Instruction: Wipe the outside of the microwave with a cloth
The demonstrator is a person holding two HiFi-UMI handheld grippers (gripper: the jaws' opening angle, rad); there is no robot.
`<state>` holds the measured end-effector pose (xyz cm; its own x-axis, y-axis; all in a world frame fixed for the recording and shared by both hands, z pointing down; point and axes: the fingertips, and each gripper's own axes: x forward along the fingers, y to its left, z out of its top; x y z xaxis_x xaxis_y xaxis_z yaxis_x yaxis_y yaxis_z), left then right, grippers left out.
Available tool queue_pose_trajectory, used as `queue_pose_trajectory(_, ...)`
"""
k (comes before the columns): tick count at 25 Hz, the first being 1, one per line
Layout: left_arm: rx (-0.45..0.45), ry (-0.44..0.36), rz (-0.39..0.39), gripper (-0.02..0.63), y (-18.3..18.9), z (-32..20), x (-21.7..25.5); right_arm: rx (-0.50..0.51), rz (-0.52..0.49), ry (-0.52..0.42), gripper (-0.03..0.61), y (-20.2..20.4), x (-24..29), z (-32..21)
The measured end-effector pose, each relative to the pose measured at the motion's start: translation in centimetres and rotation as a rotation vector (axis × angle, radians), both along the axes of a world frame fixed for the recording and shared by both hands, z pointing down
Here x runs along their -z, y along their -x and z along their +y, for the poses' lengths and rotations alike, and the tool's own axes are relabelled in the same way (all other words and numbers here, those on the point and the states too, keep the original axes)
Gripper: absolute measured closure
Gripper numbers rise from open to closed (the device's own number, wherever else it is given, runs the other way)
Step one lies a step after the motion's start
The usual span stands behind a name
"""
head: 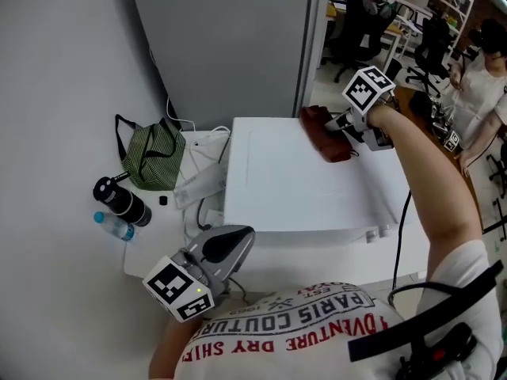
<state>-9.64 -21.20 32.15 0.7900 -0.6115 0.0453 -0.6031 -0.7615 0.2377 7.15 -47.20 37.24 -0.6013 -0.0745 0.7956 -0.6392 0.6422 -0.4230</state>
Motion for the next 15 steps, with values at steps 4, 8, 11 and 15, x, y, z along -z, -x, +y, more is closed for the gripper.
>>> queue_pose_trajectory(4, -0.088, -0.009, -0.002, 0.608, -3.1, -1.1, 0.2, -0.106, 0.020, -0.006, 0.538, -6.7, -0.2, -0.5)
queue_pose_trajectory(8, -0.161, -0.005, -0.012, 0.607, -5.4, -1.6, 0.1, -0.197, 0.038, -0.005, 0.538, -11.7, -0.2, -0.7)
queue_pose_trajectory(11, -0.206, 0.000, -0.015, 0.607, -7.0, -1.4, 0.3, -0.243, 0.059, -0.002, 0.538, -15.2, -0.1, -0.4)
queue_pose_trajectory(15, -0.238, 0.000, -0.017, 0.608, -7.9, -1.3, 0.9, -0.281, 0.083, -0.009, 0.538, -18.0, -0.2, 0.0)
